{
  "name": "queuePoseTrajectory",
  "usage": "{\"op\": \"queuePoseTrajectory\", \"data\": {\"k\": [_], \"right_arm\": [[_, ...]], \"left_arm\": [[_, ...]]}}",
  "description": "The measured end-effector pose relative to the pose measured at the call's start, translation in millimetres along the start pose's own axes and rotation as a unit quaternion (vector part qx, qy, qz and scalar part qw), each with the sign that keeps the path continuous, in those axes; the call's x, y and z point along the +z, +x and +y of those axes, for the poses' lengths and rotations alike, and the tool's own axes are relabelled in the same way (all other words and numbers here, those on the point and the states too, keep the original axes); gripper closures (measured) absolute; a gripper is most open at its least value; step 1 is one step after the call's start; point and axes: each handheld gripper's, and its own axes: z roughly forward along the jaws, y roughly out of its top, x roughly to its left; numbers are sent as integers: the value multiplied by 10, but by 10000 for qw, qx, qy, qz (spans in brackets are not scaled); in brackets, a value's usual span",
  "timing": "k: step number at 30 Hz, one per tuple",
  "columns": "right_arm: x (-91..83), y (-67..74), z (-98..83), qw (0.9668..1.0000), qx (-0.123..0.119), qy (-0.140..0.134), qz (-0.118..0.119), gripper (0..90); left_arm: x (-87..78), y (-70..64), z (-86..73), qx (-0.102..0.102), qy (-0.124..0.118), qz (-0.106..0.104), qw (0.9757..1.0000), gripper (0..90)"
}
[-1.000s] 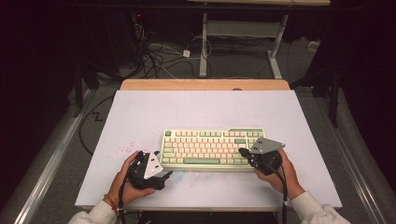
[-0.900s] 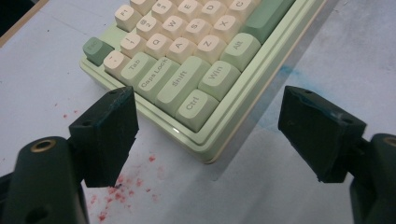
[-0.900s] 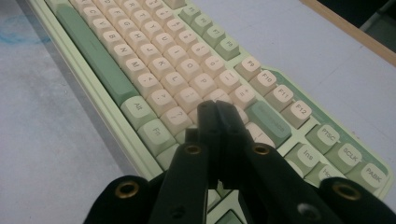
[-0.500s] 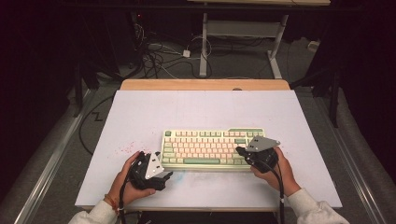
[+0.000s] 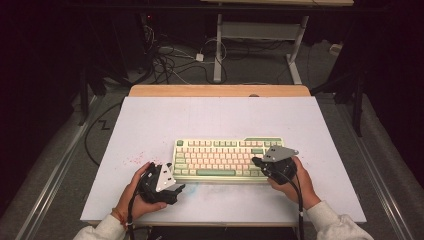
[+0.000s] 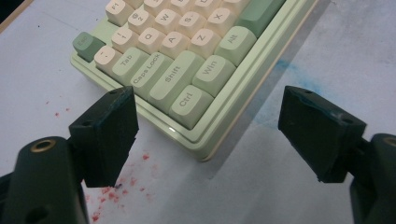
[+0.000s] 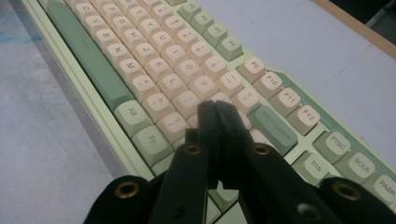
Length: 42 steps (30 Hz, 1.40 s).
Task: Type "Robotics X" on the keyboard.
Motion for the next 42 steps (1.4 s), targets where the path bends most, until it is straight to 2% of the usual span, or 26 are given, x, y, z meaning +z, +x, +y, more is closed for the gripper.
{"op": "queuePoseTrajectory", "data": {"k": [10, 16, 25, 28, 31, 34, 36, 38, 40, 42], "right_arm": [[1, 11, -48, 10000, -22, 61, 55, 899], [34, 28, -84, 9997, -72, 195, 90, 899], [103, 15, -133, 9993, -41, 343, 106, 900], [107, 13, -141, 9994, 23, 312, 112, 900], [107, 14, -146, 9995, 40, 296, 105, 900], [107, 8, -150, 9995, 75, 286, 122, 900], [107, 9, -150, 9995, 56, 281, 112, 900], [106, 8, -152, 9995, 66, 276, 115, 900], [105, 5, -155, 9995, 58, 274, 114, 900], [104, 4, -156, 9995, 59, 272, 115, 900]], "left_arm": [[2, 1, -3, 6, 36, 8, 10000, 187], [-5, 8, -1, -16, 27, 8, 10000, 187], [-29, 41, 11, -133, -8, 27, 9999, 195], [-66, 62, 33, -241, -68, 55, 9997, 211], [-133, 101, 70, -404, -68, 117, 9991, 300], [-221, 160, 96, -631, -229, -5, 9977, 461], [-271, 198, 106, -654, -321, -101, 9973, 597], [-299, 215, 113, -678, -319, -148, 9971, 689], [-308, 221, 119, -702, -246, -223, 9970, 756], [-306, 218, 132, -636, -170, -254, 9975, 818]]}}
